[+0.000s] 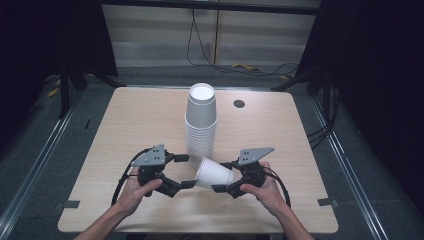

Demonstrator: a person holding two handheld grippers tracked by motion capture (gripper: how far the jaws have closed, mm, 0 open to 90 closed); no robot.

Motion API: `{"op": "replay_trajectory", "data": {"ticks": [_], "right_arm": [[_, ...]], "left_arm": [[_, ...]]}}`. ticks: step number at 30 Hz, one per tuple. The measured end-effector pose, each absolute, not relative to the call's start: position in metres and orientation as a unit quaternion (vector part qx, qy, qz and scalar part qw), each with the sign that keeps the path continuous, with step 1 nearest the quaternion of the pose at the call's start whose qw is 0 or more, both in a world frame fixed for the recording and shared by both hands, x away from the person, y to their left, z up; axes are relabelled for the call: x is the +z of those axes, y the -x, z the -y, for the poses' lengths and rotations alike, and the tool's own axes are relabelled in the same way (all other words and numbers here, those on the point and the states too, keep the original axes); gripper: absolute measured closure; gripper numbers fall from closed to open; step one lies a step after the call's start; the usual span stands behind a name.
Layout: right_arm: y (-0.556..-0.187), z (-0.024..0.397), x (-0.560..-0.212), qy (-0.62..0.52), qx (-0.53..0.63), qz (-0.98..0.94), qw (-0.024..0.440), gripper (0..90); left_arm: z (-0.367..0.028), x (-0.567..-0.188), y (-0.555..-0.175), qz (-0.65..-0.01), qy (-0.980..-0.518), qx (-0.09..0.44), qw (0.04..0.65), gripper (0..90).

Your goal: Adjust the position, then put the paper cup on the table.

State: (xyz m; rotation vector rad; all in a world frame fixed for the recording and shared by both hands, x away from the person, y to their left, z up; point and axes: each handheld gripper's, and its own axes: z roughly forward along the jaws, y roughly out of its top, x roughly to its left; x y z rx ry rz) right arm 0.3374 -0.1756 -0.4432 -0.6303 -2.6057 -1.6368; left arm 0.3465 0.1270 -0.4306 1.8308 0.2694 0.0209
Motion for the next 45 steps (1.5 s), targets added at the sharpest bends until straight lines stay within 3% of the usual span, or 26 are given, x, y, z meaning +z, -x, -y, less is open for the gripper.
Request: {"op": "replay_trajectory", "data": {"ticks": [19, 26, 45], "right_arm": [[-0.336, 0.168, -0.445, 0.183, -0.576, 0.797, 0.016, 20.8], [-0.331, 0.166, -0.443, 0.173, -0.583, 0.794, 0.019, 21.0], [-0.325, 0.161, -0.438, 0.147, -0.596, 0.789, 0.028, 21.0]], "left_arm": [[-0.127, -0.437, -0.35, -0.136, -0.785, -0.021, 0.605, 15.1], [-0.124, -0.439, -0.35, -0.14, -0.784, -0.023, 0.605, 0.0], [-0.112, -0.441, -0.346, -0.098, -0.786, -0.054, 0.608, 2.0]]}}
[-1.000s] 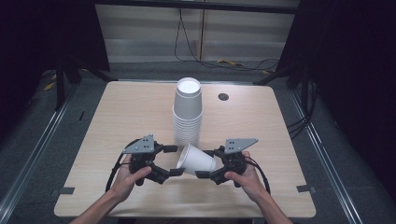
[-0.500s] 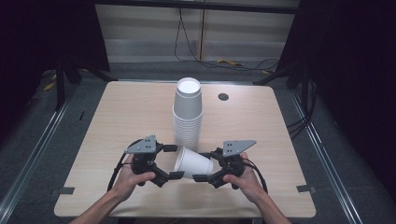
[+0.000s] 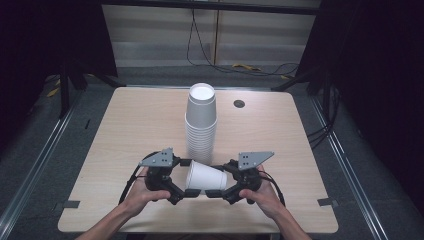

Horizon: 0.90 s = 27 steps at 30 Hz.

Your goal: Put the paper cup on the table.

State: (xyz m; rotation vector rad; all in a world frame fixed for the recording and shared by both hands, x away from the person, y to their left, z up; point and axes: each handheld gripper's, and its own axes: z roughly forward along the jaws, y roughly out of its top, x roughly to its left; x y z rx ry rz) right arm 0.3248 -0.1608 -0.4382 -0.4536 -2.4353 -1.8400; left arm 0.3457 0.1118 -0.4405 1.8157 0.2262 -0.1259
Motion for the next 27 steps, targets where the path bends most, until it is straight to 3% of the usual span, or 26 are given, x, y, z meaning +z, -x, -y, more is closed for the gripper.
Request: {"op": "replay_trajectory", "data": {"ticks": [1, 9, 27], "right_arm": [[-0.3243, 0.1609, -0.4382, 0.149, -0.592, 0.792, 0.026, 21.1], [-0.3247, 0.1589, -0.4417, 0.142, -0.57, 0.809, 0.025, 21.7], [-0.3253, 0.1541, -0.4461, 0.138, -0.546, 0.826, 0.018, 21.3]], "left_arm": [[-0.1121, -0.4396, -0.3453, -0.094, -0.786, -0.053, 0.609, 5.8], [-0.1132, -0.4356, -0.3455, -0.09, -0.8, -0.045, 0.592, 8.6], [-0.1117, -0.4324, -0.3462, -0.087, -0.808, -0.035, 0.582, 9.1]]}}
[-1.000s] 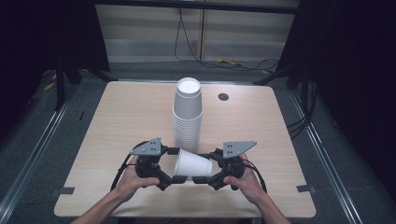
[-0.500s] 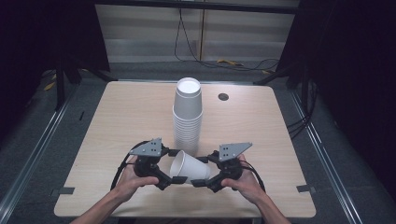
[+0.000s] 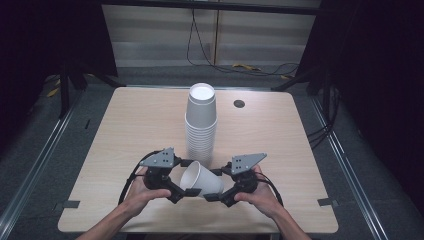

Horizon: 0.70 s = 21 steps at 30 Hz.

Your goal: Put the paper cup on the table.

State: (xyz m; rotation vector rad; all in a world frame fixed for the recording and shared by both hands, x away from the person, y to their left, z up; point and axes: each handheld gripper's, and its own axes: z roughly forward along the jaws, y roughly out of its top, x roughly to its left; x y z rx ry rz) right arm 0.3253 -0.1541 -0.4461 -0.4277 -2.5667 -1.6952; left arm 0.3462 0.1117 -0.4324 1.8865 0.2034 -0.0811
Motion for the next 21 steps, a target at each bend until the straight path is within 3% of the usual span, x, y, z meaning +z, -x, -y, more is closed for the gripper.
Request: {"op": "replay_trajectory", "data": {"ticks": [9, 21], "right_arm": [[-0.333, 0.167, -0.447, 0.175, -0.544, 0.821, 0.009, 14.0], [-0.33, 0.186, -0.439, 0.21, -0.574, 0.791, -0.036, 13.9]], "left_arm": [[-0.115, -0.434, -0.352, -0.104, -0.816, -0.016, 0.568, 8.7], [-0.119, -0.428, -0.349, -0.108, -0.83, -0.009, 0.547, 8.4]]}}
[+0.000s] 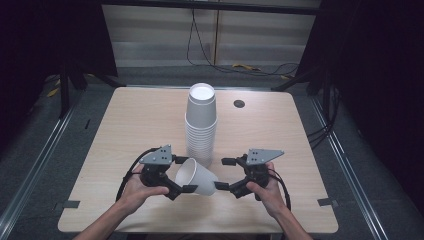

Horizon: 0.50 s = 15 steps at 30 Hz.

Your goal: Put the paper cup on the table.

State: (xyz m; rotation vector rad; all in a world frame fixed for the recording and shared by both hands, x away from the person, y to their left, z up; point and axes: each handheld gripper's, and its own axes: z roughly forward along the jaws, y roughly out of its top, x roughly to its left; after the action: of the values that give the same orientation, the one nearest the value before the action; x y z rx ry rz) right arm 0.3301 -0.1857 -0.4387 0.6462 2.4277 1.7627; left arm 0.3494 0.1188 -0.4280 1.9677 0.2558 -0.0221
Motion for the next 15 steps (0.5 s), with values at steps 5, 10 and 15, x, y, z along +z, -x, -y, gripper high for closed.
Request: {"op": "replay_trajectory", "data": {"ticks": [5, 10, 15], "right_arm": [[-0.328, 0.192, -0.441, -0.247, 0.574, -0.778, 0.06, 13.8], [-0.323, 0.198, -0.441, -0.297, 0.56, -0.765, 0.119, 13.8], [-0.321, 0.209, -0.446, -0.341, 0.544, -0.752, 0.15, 14.1]], "left_arm": [[-0.123, -0.427, -0.348, -0.111, -0.838, -0.007, 0.534, 8.4], [-0.132, -0.423, -0.348, -0.13, -0.838, 0.0, 0.529, 8.3], [-0.142, -0.416, -0.351, -0.138, -0.846, 0.022, 0.515, 8.1]]}}
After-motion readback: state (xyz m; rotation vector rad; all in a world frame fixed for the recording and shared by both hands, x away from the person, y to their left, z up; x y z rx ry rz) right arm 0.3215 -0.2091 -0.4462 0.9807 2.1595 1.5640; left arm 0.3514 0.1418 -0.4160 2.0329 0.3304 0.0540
